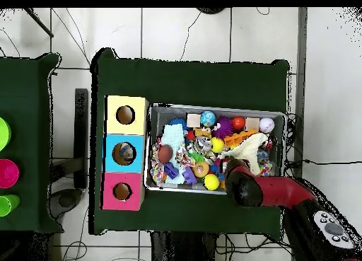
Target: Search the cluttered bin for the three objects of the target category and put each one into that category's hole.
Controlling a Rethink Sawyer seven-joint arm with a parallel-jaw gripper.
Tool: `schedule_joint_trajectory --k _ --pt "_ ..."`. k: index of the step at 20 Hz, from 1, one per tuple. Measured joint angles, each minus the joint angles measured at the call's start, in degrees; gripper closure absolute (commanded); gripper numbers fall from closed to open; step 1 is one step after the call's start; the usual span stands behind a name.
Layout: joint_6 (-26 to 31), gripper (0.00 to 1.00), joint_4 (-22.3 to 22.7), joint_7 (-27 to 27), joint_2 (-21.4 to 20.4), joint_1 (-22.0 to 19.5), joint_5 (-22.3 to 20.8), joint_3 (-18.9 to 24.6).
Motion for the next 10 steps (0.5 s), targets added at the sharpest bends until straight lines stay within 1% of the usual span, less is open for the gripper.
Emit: schedule_joint_trajectory --k 1,2,10 --pt "-0.58 1.0 0.31 0.0 -0.06 0.49 0.74 -0.45" --pt "-1.51 1.0 1.16 0.0 -0.21 1.42 2.41 -1.31" --pt "-1.67 1.0 4.91 0.0 -0.34 3.17 7.32 -2.63"
